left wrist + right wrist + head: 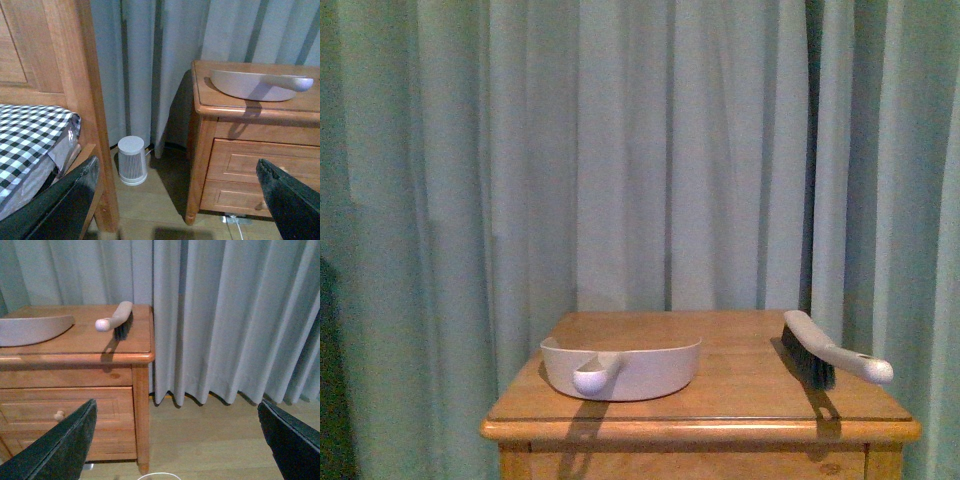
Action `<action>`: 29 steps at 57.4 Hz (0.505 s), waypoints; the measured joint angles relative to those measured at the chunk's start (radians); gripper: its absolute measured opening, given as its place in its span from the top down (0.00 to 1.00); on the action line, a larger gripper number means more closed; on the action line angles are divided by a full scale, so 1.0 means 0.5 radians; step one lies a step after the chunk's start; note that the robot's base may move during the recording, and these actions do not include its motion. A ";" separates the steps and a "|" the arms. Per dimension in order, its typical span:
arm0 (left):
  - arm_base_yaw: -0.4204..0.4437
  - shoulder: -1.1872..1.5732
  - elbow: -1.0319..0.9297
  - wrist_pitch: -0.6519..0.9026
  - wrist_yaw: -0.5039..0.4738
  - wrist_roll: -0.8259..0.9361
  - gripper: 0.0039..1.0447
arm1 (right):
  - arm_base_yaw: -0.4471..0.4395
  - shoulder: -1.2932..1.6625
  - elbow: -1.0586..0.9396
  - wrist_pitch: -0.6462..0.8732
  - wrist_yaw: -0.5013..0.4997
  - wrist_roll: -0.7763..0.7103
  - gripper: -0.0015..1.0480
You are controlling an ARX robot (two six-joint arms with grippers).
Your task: Clean up trash
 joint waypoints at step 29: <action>0.185 1.058 0.414 0.241 0.362 -0.314 0.07 | 0.000 0.000 0.000 0.000 -0.001 0.000 0.07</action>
